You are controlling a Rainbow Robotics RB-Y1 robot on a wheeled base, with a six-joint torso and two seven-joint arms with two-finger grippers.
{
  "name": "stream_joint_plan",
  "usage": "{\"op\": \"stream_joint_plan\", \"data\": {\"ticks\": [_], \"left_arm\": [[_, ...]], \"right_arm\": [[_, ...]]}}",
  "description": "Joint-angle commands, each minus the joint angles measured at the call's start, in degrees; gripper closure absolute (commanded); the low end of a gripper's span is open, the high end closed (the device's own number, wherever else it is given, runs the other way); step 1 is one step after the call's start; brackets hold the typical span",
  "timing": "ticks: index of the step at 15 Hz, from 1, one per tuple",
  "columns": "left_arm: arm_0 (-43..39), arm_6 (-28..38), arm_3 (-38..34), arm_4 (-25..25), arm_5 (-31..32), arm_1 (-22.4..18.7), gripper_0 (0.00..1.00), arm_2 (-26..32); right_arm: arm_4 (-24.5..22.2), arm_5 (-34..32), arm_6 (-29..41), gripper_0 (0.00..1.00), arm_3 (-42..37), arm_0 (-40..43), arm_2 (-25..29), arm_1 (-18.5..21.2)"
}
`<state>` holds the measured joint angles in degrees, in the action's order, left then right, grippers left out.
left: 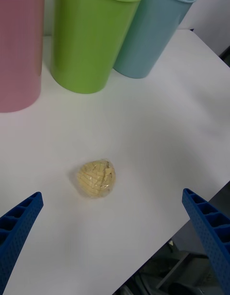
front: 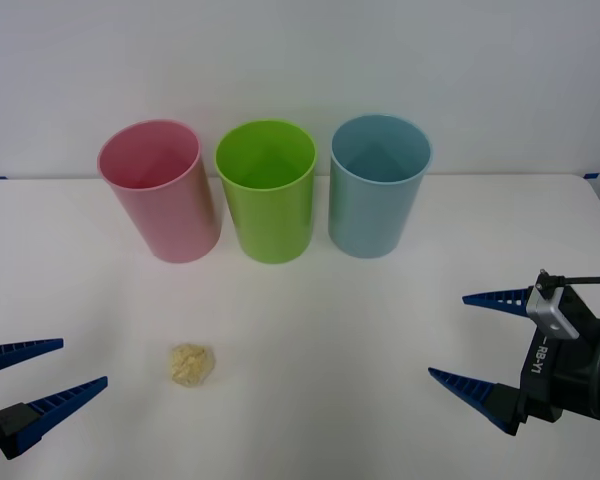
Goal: Put cans in the blue bin and PET bottles in the pink bin and trash in the green bin.
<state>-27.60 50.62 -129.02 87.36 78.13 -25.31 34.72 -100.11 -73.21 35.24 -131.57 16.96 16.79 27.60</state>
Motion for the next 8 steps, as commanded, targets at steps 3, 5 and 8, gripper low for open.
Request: {"op": "stream_joint_plan", "data": {"ticks": [3, 5, 8], "left_arm": [[0.0, 0.0, 0.0, 0.0, 0.0, 0.0, 0.0, 0.0], [0.0, 0.0, 0.0, 0.0, 0.0, 0.0, 0.0, 0.0], [0.0, 0.0, 0.0, 0.0, 0.0, 0.0, 0.0, 0.0]], "right_arm": [[0.0, 0.0, 0.0, 0.0, 0.0, 0.0, 0.0, 0.0], [0.0, 0.0, 0.0, 0.0, 0.0, 0.0, 0.0, 0.0], [0.0, 0.0, 0.0, 0.0, 0.0, 0.0, 0.0, 0.0]]}}
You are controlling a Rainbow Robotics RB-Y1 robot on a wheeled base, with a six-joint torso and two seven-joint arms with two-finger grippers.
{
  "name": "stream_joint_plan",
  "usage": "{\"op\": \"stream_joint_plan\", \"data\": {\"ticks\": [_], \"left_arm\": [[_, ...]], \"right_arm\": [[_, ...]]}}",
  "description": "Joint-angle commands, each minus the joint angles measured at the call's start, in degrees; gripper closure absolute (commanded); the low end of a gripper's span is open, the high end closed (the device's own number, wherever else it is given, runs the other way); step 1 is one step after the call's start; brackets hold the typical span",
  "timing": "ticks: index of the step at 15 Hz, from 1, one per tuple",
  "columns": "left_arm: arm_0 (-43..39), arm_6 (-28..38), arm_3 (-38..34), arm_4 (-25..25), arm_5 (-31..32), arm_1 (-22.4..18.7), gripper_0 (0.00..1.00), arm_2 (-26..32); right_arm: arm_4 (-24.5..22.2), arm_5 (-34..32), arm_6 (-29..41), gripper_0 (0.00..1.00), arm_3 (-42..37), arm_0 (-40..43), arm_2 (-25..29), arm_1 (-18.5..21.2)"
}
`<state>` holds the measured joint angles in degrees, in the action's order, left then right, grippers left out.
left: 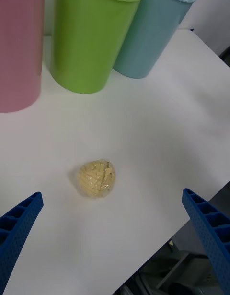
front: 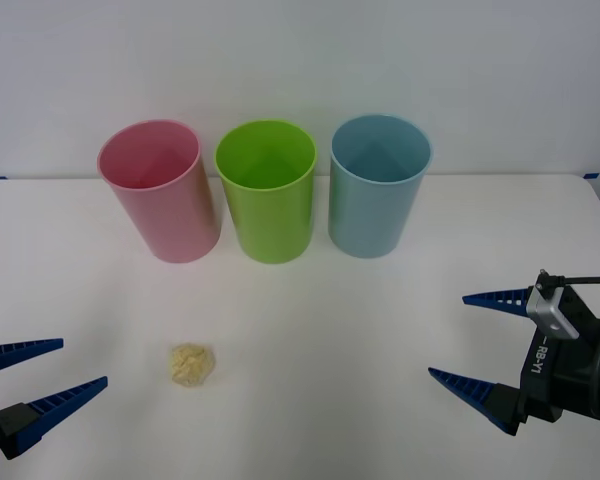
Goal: Put cans in the blue bin and PET bottles in the pink bin and trash in the green bin.
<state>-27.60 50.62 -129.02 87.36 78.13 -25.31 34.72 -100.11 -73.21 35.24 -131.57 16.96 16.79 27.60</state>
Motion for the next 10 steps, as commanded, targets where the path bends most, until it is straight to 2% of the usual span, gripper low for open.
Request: {"op": "stream_joint_plan", "data": {"ticks": [1, 10], "left_arm": [[0.0, 0.0, 0.0, 0.0, 0.0, 0.0, 0.0, 0.0], [0.0, 0.0, 0.0, 0.0, 0.0, 0.0, 0.0, 0.0]], "right_arm": [[0.0, 0.0, 0.0, 0.0, 0.0, 0.0, 0.0, 0.0], [0.0, 0.0, 0.0, 0.0, 0.0, 0.0, 0.0, 0.0]]}}
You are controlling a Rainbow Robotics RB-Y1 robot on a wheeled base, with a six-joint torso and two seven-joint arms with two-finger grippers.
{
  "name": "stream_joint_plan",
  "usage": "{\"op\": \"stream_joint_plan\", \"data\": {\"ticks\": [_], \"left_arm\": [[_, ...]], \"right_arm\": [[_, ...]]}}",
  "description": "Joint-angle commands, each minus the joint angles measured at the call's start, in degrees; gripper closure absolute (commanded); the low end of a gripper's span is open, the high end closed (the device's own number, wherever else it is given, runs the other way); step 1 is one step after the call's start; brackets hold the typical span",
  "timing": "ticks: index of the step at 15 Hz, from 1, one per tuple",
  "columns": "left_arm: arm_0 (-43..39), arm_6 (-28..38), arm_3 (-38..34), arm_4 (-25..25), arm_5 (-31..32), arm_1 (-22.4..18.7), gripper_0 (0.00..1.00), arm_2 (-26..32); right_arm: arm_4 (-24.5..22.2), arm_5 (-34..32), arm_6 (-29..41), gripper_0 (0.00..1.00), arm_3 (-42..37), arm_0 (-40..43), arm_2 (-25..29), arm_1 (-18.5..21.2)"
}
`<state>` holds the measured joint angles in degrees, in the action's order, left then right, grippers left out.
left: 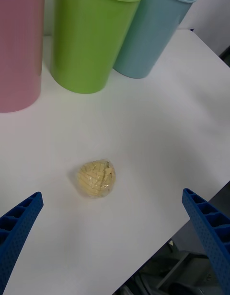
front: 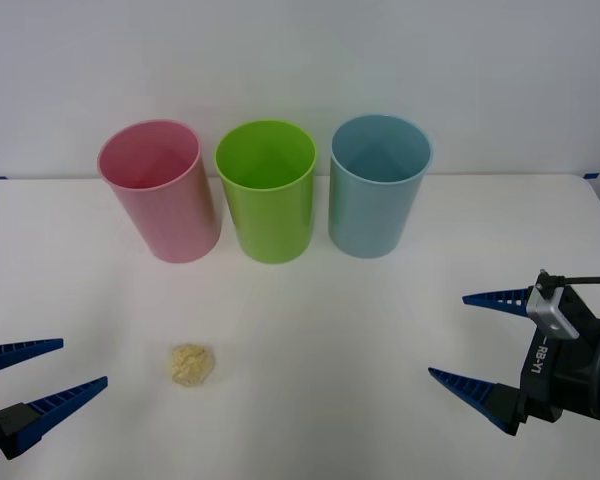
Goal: Put cans in the blue bin and PET bottles in the pink bin and trash in the green bin.
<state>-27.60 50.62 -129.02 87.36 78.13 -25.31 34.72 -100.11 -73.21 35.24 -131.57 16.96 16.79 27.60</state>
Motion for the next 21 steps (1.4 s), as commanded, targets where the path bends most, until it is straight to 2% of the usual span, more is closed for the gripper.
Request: {"op": "stream_joint_plan", "data": {"ticks": [1, 4, 7, 9, 11, 13, 16, 18, 20, 21], "left_arm": [[0.0, 0.0, 0.0, 0.0, 0.0, 0.0, 0.0, 0.0], [-2.11, -0.09, 1.67, 0.62, 0.0, 0.18, 0.0, 0.0], [-3.87, -0.7, 1.14, -0.97, -0.88, -2.29, 0.0, -0.79], [-4.22, -0.88, -0.18, 0.7, -3.51, -2.81, 0.01, -2.81], [-8.0, -0.17, -2.9, 3.16, -13.36, -8.26, 0.01, -8.0], [-11.43, 3.43, -5.8, 6.24, -20.48, -13.89, 0.01, -11.34], [-13.89, 15.29, -9.23, 15.47, -26.63, -21.53, 0.01, -15.03], [-15.21, 26.37, -10.28, 21.09, -30.76, -29.18, 0.01, -17.4], [-16.7, 34.28, -10.28, 22.68, -35.16, -38.5, 0.01, -19.95], [-17.14, 36.3, -10.2, 22.24, -35.68, -40.87, 0.01, -20.13]], "right_arm": [[0.0, 0.0, 0.0, 0.0, 0.0, 0.0, 0.0, 0.0], [0.0, 0.0, 0.0, 0.0, 0.0, 0.0, 0.0, 0.0], [0.0, 0.0, 0.0, 0.0, 0.0, 0.0, 0.0, 0.0], [0.0, 0.0, 0.0, 0.0, 0.0, 0.0, 0.0, 0.0], [0.0, 0.0, 0.0, 0.0, 0.0, 0.0, 0.0, 0.0], [0.0, 0.0, 0.0, 0.0, 0.0, 0.0, 0.0, 0.0], [0.0, 0.0, 0.0, 0.0, 0.0, 0.0, 0.0, 0.0], [0.0, 0.0, 0.0, 0.0, 0.0, 0.0, 0.0, 0.0], [0.0, 0.0, 0.0, 0.0, 0.0, 0.0, 0.0, 0.0], [0.0, 0.0, 0.0, 0.0, 0.0, 0.0, 0.0, 0.0]]}}
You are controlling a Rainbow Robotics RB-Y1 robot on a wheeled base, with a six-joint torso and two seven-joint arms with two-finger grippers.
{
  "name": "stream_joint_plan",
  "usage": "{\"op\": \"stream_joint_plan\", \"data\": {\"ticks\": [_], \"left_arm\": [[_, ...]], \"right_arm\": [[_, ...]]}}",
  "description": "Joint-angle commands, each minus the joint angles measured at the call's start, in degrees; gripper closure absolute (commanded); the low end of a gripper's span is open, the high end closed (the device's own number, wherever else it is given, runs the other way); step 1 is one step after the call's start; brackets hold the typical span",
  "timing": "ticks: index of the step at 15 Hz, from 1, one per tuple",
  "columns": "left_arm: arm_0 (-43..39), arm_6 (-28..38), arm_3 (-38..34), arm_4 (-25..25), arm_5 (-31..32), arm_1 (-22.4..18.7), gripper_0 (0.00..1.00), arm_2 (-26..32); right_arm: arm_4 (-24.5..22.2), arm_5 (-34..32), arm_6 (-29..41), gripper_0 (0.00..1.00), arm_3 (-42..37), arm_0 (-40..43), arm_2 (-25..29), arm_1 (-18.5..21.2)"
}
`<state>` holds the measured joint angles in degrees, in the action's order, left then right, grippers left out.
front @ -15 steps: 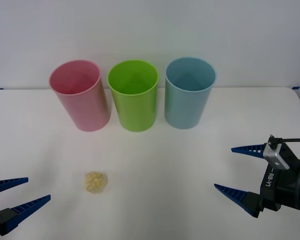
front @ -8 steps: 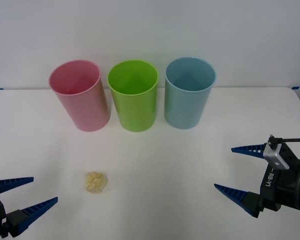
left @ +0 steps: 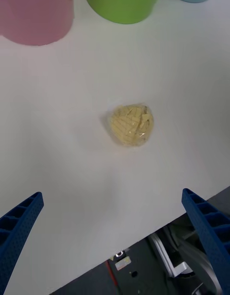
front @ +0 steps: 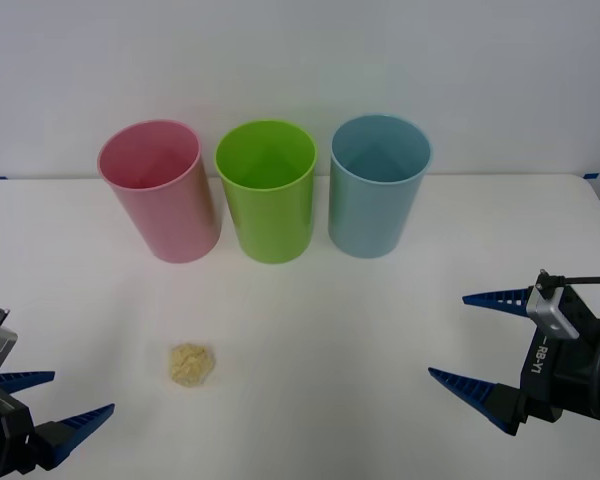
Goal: Put cans in the blue bin and PET bottles in the pink bin and trash in the green bin.
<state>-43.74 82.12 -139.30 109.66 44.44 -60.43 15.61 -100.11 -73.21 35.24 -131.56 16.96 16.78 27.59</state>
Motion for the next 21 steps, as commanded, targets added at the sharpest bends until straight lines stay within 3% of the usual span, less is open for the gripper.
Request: {"op": "stream_joint_plan", "data": {"ticks": [1, 3, 6, 21], "left_arm": [[0.32, 4.8, 0.7, -0.41, -1.63, -6.19, 0.01, -1.64], [5.33, 4.71, 2.28, -0.41, -0.67, -5.84, 0.01, -5.24], [10.52, 4.8, 4.21, -0.76, -0.67, -9.18, 0.01, -10.17], [35.65, 5.33, 15.11, 2.75, -0.67, -9.53, 0.0, -33.54]], "right_arm": [[0.0, 0.0, 0.0, 0.0, -0.01, 0.0, 0.0, 0.01], [0.0, 0.0, 0.0, 0.0, -0.01, 0.0, 0.0, 0.01], [0.0, 0.0, 0.0, 0.0, -0.01, 0.0, 0.0, 0.01], [0.0, 0.0, 0.0, 0.0, -0.01, 0.0, 0.0, 0.01]]}}
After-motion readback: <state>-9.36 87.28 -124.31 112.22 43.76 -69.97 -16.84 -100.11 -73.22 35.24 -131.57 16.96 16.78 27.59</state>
